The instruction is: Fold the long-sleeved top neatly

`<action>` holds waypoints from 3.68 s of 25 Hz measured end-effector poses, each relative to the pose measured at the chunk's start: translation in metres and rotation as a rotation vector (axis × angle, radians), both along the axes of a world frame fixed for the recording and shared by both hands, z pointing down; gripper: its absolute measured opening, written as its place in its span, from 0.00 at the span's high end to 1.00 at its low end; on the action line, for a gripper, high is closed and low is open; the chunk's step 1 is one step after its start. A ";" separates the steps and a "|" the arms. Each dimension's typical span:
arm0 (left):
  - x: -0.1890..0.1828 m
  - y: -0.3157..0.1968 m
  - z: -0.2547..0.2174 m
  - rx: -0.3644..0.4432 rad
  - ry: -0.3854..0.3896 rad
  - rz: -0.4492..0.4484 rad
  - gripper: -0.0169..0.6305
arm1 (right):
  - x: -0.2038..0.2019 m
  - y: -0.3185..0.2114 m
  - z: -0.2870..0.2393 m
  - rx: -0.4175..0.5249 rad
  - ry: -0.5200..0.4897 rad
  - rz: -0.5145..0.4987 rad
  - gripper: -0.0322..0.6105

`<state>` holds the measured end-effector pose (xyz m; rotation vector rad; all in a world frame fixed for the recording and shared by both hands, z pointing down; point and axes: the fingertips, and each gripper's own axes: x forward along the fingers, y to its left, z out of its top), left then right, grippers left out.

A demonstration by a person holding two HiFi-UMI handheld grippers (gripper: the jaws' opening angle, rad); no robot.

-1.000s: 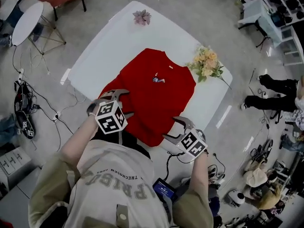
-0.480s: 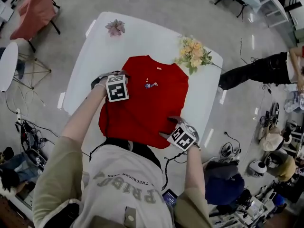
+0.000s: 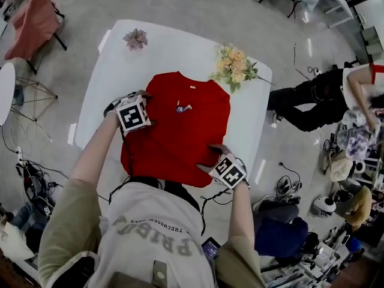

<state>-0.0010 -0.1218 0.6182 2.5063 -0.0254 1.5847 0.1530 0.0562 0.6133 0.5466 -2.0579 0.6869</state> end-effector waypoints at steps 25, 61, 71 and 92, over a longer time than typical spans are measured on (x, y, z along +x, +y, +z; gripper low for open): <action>-0.026 -0.100 0.026 0.037 -0.111 -0.097 0.37 | 0.057 -0.190 0.028 0.078 0.068 0.101 0.43; -0.055 -0.190 0.021 -0.004 -0.047 -0.380 0.50 | 0.118 -0.277 0.026 -0.002 0.026 0.447 0.55; -0.051 -0.192 0.020 -0.025 -0.026 -0.366 0.61 | 0.114 -0.298 0.020 -0.037 -0.096 0.530 0.55; -0.053 -0.165 -0.044 0.297 0.105 -0.220 0.90 | 0.090 -0.266 -0.057 0.291 -0.155 0.237 0.89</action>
